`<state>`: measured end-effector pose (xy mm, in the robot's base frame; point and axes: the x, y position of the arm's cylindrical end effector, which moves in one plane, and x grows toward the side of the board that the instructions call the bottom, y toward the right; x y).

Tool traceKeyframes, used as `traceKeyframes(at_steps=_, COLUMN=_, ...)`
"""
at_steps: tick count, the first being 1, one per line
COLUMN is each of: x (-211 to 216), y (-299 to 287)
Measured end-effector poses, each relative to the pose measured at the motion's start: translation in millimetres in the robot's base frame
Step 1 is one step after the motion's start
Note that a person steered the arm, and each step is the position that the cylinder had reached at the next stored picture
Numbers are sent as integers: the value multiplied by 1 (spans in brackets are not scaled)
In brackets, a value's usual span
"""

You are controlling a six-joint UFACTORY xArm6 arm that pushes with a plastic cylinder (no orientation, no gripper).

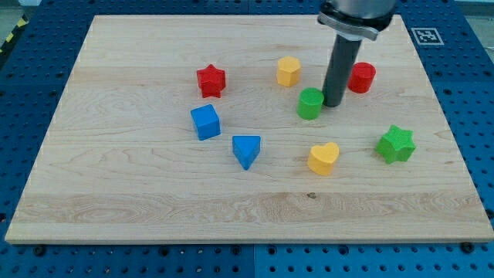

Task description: Push the green circle to center of the board

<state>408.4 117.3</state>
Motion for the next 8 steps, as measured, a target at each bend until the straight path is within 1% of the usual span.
traceKeyframes(at_steps=1, x=-11, y=-19)
traceKeyframes(at_steps=2, x=-11, y=-37)
traceKeyframes(at_steps=4, x=-15, y=-56)
traceKeyframes(at_steps=5, x=-15, y=-79)
traceKeyframes(at_steps=7, x=-15, y=-75)
traceKeyframes(at_steps=8, x=-3, y=-73)
